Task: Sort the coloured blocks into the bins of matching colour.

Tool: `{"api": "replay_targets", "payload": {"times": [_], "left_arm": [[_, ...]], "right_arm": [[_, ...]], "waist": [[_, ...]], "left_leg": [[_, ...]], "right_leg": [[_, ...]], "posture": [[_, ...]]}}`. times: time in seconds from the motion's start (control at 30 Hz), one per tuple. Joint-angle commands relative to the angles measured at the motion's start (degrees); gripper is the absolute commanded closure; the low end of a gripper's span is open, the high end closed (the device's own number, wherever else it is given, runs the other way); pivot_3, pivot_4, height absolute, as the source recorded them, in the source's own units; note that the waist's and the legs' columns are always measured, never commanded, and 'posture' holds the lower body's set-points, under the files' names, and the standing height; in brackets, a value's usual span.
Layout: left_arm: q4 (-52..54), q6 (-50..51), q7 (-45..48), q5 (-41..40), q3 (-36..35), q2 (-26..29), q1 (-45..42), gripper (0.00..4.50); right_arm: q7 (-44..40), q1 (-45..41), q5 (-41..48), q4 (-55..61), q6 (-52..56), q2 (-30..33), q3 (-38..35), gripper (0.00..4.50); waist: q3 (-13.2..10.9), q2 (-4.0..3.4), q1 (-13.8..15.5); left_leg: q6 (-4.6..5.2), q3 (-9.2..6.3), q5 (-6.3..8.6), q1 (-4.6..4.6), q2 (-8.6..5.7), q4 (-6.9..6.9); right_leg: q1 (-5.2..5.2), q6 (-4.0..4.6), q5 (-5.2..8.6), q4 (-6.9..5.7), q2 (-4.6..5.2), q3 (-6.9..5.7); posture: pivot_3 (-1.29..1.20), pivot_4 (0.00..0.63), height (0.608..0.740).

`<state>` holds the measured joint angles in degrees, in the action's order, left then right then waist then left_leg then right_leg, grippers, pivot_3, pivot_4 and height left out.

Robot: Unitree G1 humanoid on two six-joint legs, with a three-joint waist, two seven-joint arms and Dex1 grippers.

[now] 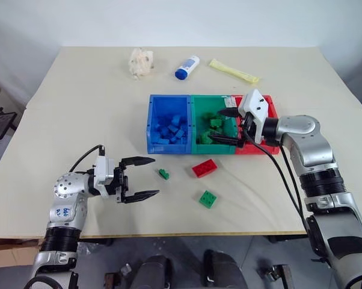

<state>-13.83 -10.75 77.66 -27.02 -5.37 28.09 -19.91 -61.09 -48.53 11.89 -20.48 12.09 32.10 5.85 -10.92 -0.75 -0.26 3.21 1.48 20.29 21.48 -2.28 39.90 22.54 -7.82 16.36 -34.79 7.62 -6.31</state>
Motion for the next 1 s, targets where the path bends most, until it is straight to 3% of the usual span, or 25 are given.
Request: {"api": "replay_targets", "payload": {"times": [0.03, 0.2, 0.37, 0.57, 0.7, 0.8, 1.0], "left_arm": [[0.05, -0.97, 0.65, -0.48, -0.1, 0.21, -0.55, 0.0], [-0.8, -1.26, 1.13, -0.38, -0.03, 0.07, -1.23, 0.0], [-1.88, -1.55, 1.63, -0.31, -0.03, 0.04, -1.9, 0.0], [-3.54, -1.7, 4.19, -0.68, -0.27, 1.12, -2.41, 0.0], [-4.53, -1.73, 5.31, -0.76, -0.55, 1.51, -2.85, 0.0], [-5.13, -1.7, 6.1, -0.81, -0.62, 1.84, -3.1, 0.0], [-5.7, -1.62, 6.81, -0.78, -0.88, 2.03, -3.54, 0.0]], "right_arm": [[-0.15, -0.74, 0.64, 1.79, -1.37, 0.35, -1.72, 0.05], [-2.1, 1.63, 2.19, 5.21, -0.26, 2.18, -2.47, 0.05], [-9.21, 8.6, 6.8, 13.01, 2.03, 7.76, -4.44, 0.05], [-20.1, 23.37, 11.25, 18.37, -1.62, 19.42, -10.96, 0.05], [-23.62, 30.79, 12.97, 18.31, -4.16, 23.93, -16.43, 0.05], [-25.02, 35.68, 12.87, 16.9, -5.44, 27.68, -20.55, 0.05], [-23.73, 37.45, 13.8, 21.64, -4.02, 28.16, -20.71, 0.05]], "waist": [[0.0, 0.0, -0.08], [0.0, 0.0, 0.16], [0.0, 0.0, 0.42], [0.0, 0.01, 0.89], [0.0, 0.01, 0.92], [0.0, 0.01, 1.22], [0.0, 0.01, 1.51]], "left_leg": [[0.0, 0.01, 0.0, 0.0, 0.01, 0.0], [0.0, 0.01, 0.0, 0.0, 0.03, 0.03], [0.01, -0.1, 0.0, 0.03, -0.04, 0.06], [0.02, 0.02, 0.0, 0.03, -0.01, 0.05], [0.02, 0.18, 0.0, -0.05, 0.08, 0.06], [0.02, 0.21, 0.0, -0.07, 0.08, 0.06], [0.01, 0.25, 0.0, -0.14, 0.14, 0.08]], "right_leg": [[0.0, 0.0, 0.0, 0.0, -0.01, 0.0], [-0.01, 0.0, 0.0, -0.01, -0.01, 0.01], [-0.06, 0.0, 0.0, 0.0, 0.04, 0.01], [-0.08, -0.01, 0.0, 0.1, 0.02, -0.04], [-0.1, -0.01, 0.0, 0.1, -0.01, 0.04], [-0.09, -0.01, 0.0, 0.09, 0.02, 0.07], [-0.12, -0.01, -0.01, 0.12, 0.08, 0.17]], "posture": [[0.0, 0.15, 0.74], [0.0, 0.15, 0.74], [0.0, 0.15, 0.74], [0.0, 0.15, 0.74], [0.0, 0.15, 0.74], [0.0, 0.15, 0.74], [0.0, 0.15, 0.74]]}}
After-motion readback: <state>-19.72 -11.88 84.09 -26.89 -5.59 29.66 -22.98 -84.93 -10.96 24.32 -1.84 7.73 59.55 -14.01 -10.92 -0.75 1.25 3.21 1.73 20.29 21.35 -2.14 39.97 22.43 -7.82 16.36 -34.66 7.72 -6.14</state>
